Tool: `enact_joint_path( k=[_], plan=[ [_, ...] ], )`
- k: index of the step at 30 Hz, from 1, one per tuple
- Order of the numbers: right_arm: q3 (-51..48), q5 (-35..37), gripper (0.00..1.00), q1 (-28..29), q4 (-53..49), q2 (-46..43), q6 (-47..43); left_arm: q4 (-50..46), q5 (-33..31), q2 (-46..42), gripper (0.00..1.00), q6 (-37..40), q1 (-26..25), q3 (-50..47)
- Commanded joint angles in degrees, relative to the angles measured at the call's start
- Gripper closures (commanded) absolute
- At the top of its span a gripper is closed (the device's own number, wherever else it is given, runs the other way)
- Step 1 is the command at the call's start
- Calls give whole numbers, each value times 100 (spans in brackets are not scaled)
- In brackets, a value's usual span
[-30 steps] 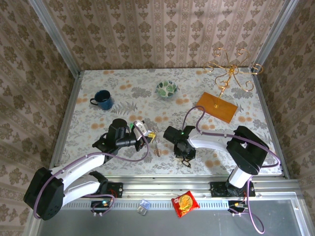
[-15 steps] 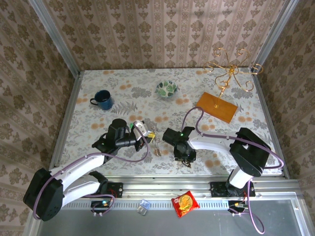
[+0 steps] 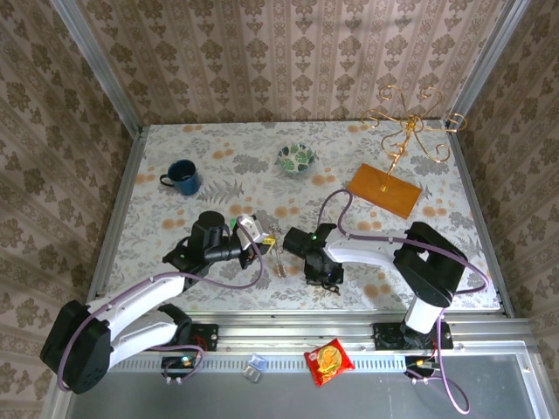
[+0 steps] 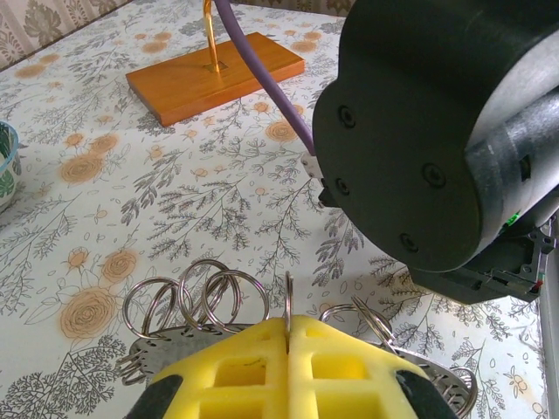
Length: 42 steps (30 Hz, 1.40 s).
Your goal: Put the keys on the keyring
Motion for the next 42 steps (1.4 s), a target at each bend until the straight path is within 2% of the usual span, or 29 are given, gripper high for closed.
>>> enact_joint_path(
  k=[1, 10, 17, 19, 21, 34, 42],
  plan=[
    [161, 301, 88, -79, -224, 82, -193, 11, -4, -130, 100, 108, -33, 124],
    [441, 512, 100, -216, -366, 84, -729, -16, -38, -136, 100, 124, -39, 122],
    [383, 431, 100, -295, -360, 21, -874, -27, -34, -122, 100, 138, -43, 131],
    [332, 446, 87, -304, -452, -19, -743, -54, -35, -139, 100, 140, -43, 133],
    [215, 359, 80, -303, -408, -99, -691, -56, -39, -156, 100, 144, -43, 124],
    [-648, -371, 66, -249, -161, -608, -901, -103, -58, -210, 100, 144, -52, 129],
    [-659, -544, 64, -128, 145, -299, -852, -97, -65, -194, 100, 126, -61, 149]
  ],
)
